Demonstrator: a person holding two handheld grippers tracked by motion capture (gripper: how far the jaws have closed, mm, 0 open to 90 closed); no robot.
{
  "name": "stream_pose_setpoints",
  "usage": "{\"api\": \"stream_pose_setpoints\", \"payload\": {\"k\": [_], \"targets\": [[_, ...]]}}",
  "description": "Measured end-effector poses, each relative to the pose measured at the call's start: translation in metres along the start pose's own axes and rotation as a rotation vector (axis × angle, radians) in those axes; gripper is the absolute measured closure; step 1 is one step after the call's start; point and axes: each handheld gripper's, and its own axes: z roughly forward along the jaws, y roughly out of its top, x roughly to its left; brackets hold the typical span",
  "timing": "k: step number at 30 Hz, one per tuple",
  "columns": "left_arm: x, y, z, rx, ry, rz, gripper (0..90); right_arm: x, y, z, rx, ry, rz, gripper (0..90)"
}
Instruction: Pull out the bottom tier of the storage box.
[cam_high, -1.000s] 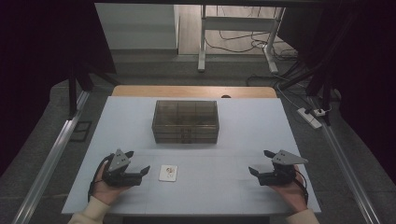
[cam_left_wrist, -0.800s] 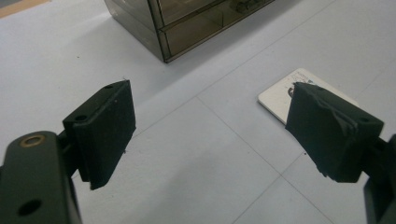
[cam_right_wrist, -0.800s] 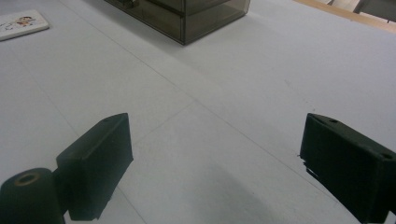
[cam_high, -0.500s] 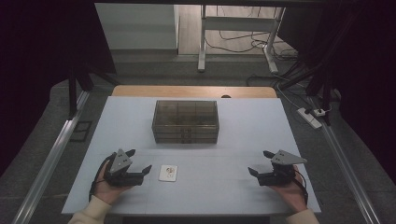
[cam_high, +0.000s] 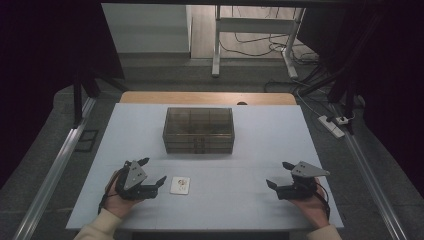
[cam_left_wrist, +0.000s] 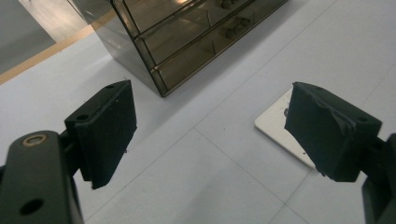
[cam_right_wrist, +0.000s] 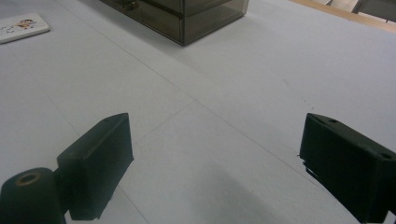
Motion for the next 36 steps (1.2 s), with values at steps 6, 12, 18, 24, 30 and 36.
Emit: {"api": "stream_pose_setpoints", "payload": {"k": [6,12,18,24,30,36], "targets": [[0.0,0.001,0.001,-0.014,0.008,0.033,16.5,0.0,0.0,-0.002,-0.02,0.015,0.03,9.4],[-0.002,0.003,0.0,-0.045,0.031,0.07,17.0,-0.001,-0.001,-0.003,-0.019,0.007,0.033,9.4],[-0.006,0.005,0.002,-0.058,0.048,0.124,17.3,0.0,-0.002,-0.001,-0.019,0.012,0.035,9.4],[-0.008,0.006,0.003,-0.066,0.064,0.157,17.4,0.0,-0.002,0.0,-0.01,0.013,0.029,9.4],[-0.01,0.005,0.004,-0.066,0.075,0.192,17.2,0.001,-0.002,0.001,-0.005,0.017,0.029,9.4],[-0.012,0.006,0.006,-0.069,0.086,0.21,16.9,0.001,-0.003,0.003,0.001,0.021,0.03,9.4]]}}
